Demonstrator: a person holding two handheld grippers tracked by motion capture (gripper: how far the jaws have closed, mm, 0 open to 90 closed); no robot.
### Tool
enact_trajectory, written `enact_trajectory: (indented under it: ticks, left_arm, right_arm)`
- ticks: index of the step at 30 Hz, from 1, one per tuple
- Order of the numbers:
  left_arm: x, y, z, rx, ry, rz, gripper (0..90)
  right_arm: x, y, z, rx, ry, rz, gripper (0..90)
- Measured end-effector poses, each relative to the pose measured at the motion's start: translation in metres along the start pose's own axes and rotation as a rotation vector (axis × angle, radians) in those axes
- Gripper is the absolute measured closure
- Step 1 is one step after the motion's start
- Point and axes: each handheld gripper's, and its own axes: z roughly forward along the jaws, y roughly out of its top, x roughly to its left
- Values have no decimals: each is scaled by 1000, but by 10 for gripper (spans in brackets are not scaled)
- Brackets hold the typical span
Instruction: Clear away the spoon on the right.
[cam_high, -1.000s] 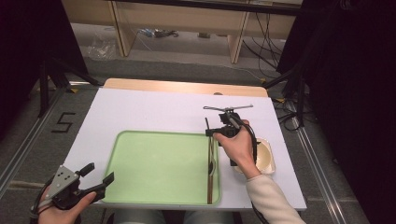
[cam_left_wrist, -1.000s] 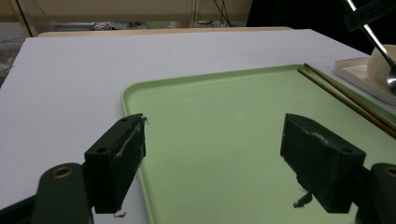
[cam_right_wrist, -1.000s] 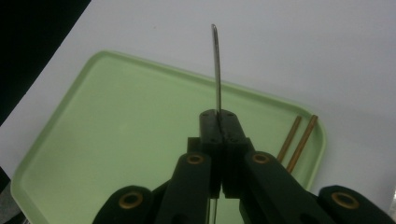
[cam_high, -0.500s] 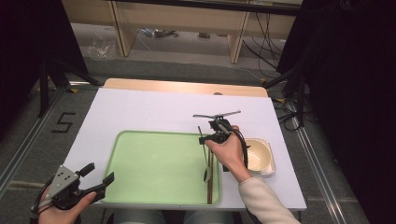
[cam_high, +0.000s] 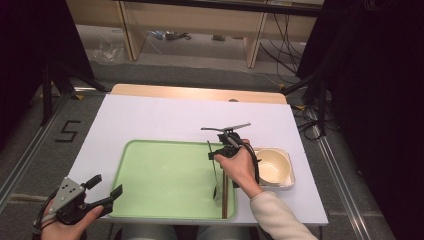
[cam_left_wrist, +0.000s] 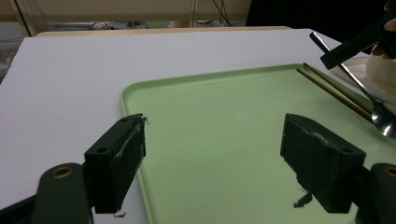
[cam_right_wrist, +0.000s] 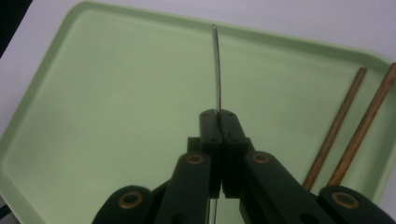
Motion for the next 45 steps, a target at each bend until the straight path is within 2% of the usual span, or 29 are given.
enact_trajectory:
  ticks: [1,4,5,7,10,11,12,13,14,15,17,18,20,22,24,25,26,28,29,31,32,34,35,37,38,39,42,43,45]
  left_arm:
    - [0,0,0,0,0,1,218]
    - [0,0,0,0,0,1,218]
    - [0,0,0,1,0,1,218]
    - [0,0,0,2,1,3,218]
    - [0,0,0,0,-1,1,218]
    - [0,0,0,0,-1,1,218]
    - [0,0,0,2,0,2,218]
    - [0,0,0,2,0,2,218]
    - [0,0,0,1,0,1,218]
    - [0,0,0,2,0,3,218]
    - [0,0,0,1,0,2,218]
    - [0,0,0,2,0,2,218]
    - [0,0,0,1,-1,2,218]
    - [0,0,0,2,0,3,218]
    - [0,0,0,3,0,3,218]
    - [0,0,0,3,0,3,218]
    - [0,0,0,3,0,3,218]
    - [0,0,0,3,-1,3,218]
    - [0,0,0,2,-2,3,218]
    - [0,0,0,2,-2,2,218]
    - [0,0,0,1,-1,2,218]
    - [0,0,0,3,-1,3,218]
    - [0,0,0,2,-1,2,218]
    - [0,0,0,1,-2,1,218]
    - [0,0,0,1,-2,2,218]
    - [0,0,0,1,-2,3,218]
    - [0,0,0,1,-2,2,218]
    - [0,0,0,2,-2,3,218]
    - [0,0,0,1,-4,3,218]
  right_arm:
    - [0,0,1,6,-1,3,900]
    - [-2,-1,5,-1,1,-44,900]
    - [0,-1,4,13,5,-13,900]
    - [2,-2,6,19,-9,3,900]
    - [-1,-3,8,11,-13,-25,900]
    - [1,-3,8,18,-8,11,900]
    - [1,-4,9,17,-12,7,900]
    - [2,-4,10,24,-6,31,900]
    - [0,-4,11,17,-2,11,900]
    - [1,-5,11,27,-8,39,900]
    - [0,-5,13,23,1,35,900]
    - [3,-5,11,51,-7,93,900]
    - [0,-5,14,27,-9,57,900]
    - [1,-6,12,72,-7,88,900]
    - [0,-6,14,60,-12,93,900]
    - [-3,-6,16,39,-10,64,900]
    - [-2,-6,17,45,-12,84,900]
    - [-5,-8,18,50,-8,63,900]
    - [-3,-7,19,53,-12,100,900]
    - [-5,-9,21,64,-6,92,900]
    - [-5,-9,23,56,-7,120,900]
    - [-7,-10,24,72,-14,118,900]
    - [-6,-10,25,68,-14,144,900]
    - [-7,-11,25,80,-19,156,900]
    - [-4,-10,24,107,-23,187,900]
    - [-6,-11,26,88,-23,166,900]
    - [-6,-12,28,97,-30,172,900]
    - [-9,-12,29,88,-30,137,900]
    - [-7,-12,31,93,-40,140,900]
